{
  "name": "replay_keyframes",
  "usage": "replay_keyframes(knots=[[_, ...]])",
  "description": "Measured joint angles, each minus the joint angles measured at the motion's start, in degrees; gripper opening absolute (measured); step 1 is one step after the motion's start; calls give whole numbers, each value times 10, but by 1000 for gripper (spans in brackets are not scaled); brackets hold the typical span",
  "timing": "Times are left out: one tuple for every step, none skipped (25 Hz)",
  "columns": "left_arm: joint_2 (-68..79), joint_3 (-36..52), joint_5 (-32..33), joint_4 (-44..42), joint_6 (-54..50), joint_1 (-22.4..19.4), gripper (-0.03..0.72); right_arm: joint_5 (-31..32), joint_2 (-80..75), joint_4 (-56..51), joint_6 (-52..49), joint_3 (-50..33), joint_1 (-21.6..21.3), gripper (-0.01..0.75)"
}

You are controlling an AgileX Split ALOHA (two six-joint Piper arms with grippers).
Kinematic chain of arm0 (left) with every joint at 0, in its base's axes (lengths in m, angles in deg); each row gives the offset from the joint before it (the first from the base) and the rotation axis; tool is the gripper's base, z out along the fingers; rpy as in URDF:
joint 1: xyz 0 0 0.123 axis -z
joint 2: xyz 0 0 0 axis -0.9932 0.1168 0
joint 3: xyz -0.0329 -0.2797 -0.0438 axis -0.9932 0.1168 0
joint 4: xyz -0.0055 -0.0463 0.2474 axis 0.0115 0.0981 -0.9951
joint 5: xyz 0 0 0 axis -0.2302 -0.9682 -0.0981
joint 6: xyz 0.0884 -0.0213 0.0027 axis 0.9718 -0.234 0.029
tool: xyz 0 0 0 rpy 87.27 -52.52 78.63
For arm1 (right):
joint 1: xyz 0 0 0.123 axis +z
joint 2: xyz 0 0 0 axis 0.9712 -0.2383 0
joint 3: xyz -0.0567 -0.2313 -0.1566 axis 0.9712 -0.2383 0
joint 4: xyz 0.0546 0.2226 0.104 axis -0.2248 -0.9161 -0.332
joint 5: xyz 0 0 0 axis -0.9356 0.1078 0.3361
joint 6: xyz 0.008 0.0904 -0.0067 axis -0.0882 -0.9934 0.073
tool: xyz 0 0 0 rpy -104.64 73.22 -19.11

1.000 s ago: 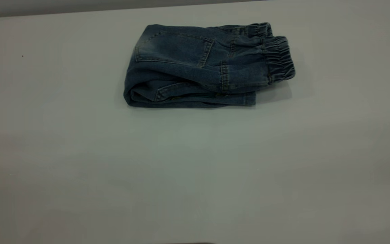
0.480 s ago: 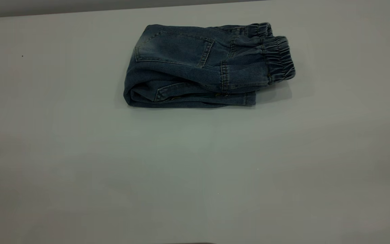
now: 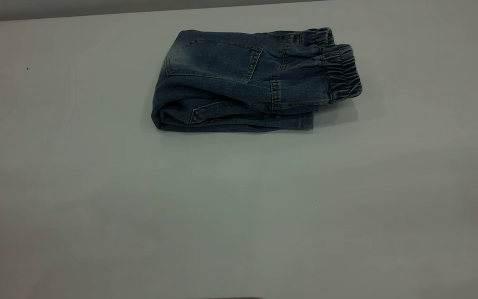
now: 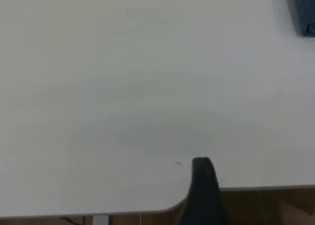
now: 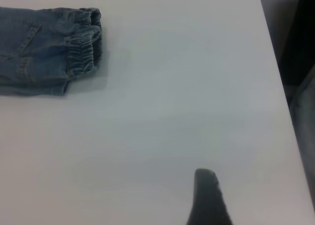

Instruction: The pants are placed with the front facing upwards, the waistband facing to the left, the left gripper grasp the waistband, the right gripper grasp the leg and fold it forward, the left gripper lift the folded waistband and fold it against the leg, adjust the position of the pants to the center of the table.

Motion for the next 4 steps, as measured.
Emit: replay_keyframes(knots=[[0,0,0,0,0,0,496,0,0,0,0,0,0,403],[0,0,0,0,0,0,496,0,0,0,0,0,0,403],[0,0,0,0,0,0,496,0,0,0,0,0,0,403],[0,0,0,0,-1,0,496,0,0,0,0,0,0,403]])
